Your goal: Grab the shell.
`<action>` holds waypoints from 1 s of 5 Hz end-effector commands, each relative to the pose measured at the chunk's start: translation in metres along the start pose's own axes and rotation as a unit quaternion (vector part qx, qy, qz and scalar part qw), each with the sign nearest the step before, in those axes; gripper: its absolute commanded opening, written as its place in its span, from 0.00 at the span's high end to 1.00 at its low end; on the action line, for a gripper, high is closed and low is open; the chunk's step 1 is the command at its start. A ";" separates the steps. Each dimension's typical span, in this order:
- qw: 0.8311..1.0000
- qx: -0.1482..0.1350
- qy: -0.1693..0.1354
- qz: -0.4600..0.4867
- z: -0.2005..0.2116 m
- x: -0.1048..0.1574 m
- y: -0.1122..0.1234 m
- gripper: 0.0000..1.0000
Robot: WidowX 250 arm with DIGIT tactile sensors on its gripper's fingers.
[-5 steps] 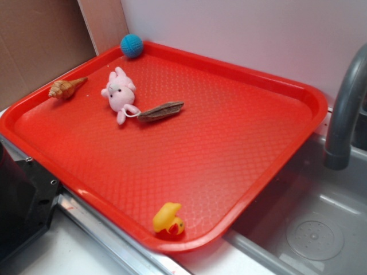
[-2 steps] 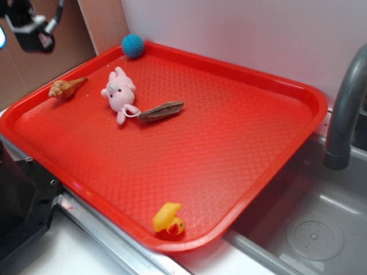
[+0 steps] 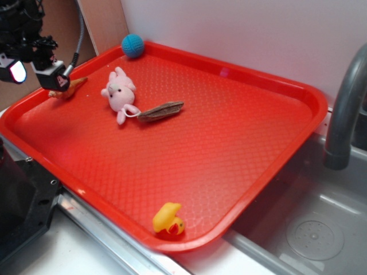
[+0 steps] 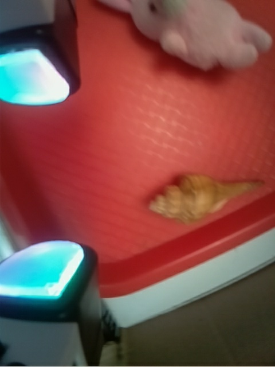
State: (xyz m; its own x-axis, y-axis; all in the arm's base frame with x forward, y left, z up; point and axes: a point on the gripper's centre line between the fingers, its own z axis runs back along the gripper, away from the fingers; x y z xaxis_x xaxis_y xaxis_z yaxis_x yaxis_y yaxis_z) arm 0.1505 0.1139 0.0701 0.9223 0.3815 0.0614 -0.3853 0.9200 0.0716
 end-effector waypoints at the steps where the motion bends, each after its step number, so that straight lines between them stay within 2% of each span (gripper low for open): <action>1: 0.999 0.003 -0.007 -0.037 -0.043 0.024 0.010 0.00; 2: 0.999 0.001 -0.001 -0.046 -0.049 0.037 0.007 0.00; 3: 0.999 0.009 -0.010 -0.050 -0.047 0.043 0.010 0.00; 4: 0.998 0.017 -0.037 -0.053 -0.040 0.040 0.009 0.10; 5: 0.998 0.015 -0.041 -0.050 -0.041 0.040 0.010 1.00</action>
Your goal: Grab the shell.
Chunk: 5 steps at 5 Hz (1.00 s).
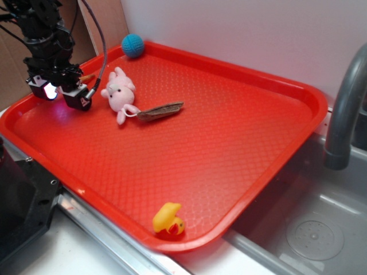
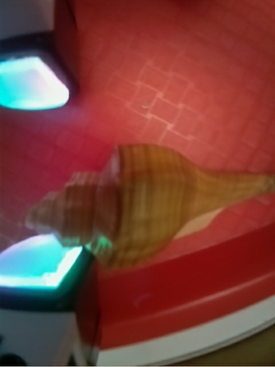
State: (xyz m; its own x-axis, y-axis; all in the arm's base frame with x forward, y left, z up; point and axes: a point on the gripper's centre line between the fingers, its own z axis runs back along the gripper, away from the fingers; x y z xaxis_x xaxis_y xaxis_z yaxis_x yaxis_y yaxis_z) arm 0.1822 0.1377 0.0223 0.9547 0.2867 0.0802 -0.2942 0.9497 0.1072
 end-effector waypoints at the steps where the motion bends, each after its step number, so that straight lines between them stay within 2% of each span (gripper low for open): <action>1: 1.000 0.006 -0.026 -0.013 0.009 0.004 0.002 1.00; 2: 0.999 0.002 -0.028 -0.023 0.010 0.004 0.001 1.00; 3: 0.998 0.000 -0.048 -0.033 0.029 -0.001 -0.005 1.00; 4: 0.994 0.002 -0.100 -0.030 0.082 -0.012 -0.020 1.00; 5: 0.992 -0.050 -0.118 -0.021 0.137 -0.020 -0.042 1.00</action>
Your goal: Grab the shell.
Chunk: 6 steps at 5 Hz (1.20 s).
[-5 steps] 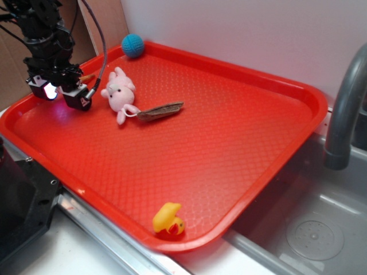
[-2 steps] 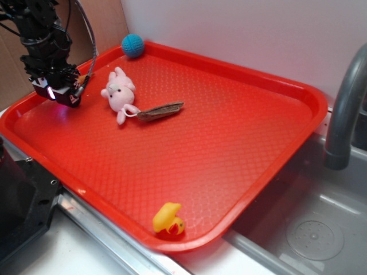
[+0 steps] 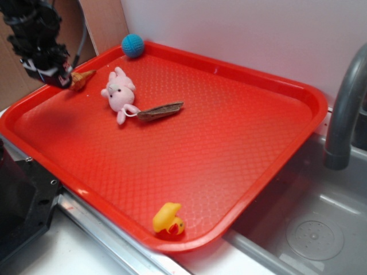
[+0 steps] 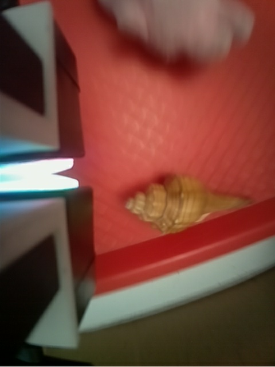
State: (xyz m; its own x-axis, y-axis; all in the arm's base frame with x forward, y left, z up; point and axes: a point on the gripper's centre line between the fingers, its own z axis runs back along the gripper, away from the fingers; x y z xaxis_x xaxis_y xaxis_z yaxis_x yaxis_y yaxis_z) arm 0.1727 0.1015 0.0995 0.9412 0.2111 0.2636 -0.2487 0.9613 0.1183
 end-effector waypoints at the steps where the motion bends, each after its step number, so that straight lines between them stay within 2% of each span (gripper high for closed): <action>1: 0.998 -0.057 -0.024 -0.016 0.106 0.004 -0.049 1.00; 2: 0.999 -0.033 -0.032 -0.015 0.091 0.002 -0.041 0.00; 3: 0.999 -0.016 -0.040 0.033 0.048 0.005 -0.002 0.00; 4: 0.996 -0.019 -0.011 0.087 0.005 0.003 0.031 0.00; 6: 0.996 -0.019 -0.011 0.087 0.005 0.003 0.031 0.00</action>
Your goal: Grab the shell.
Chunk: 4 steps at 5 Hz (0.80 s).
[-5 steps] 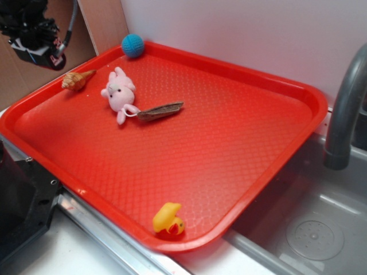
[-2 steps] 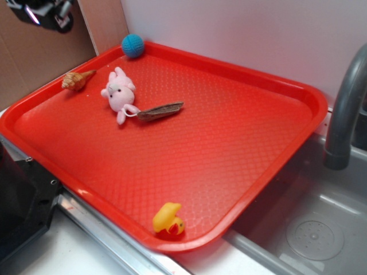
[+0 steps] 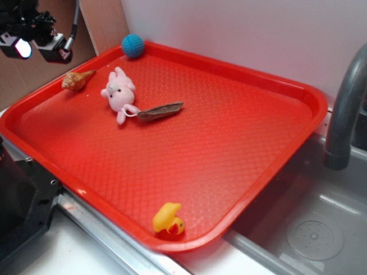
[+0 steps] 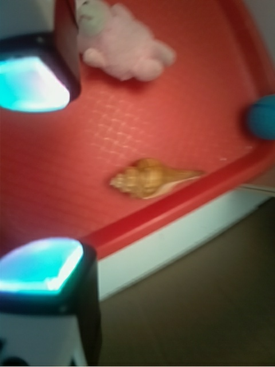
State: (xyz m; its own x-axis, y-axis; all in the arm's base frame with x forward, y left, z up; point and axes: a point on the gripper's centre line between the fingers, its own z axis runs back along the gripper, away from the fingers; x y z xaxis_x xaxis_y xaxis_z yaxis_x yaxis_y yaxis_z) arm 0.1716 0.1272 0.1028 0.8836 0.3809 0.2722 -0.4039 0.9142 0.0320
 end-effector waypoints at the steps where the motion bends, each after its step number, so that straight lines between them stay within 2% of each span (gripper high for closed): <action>1: 1.000 0.000 -0.013 -0.003 0.006 -0.001 0.006 0.00; 2: 0.999 0.003 -0.022 0.022 -0.027 0.009 0.012 0.00; 3: 0.999 0.028 -0.029 0.031 -0.047 0.010 0.003 0.00; 4: 0.999 0.032 -0.026 0.023 -0.056 0.013 0.000 0.00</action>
State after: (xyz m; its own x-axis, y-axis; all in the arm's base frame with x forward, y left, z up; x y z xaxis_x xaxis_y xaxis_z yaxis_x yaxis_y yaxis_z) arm 0.1980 0.1371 0.0445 0.8537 0.4331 0.2894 -0.4726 0.8775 0.0810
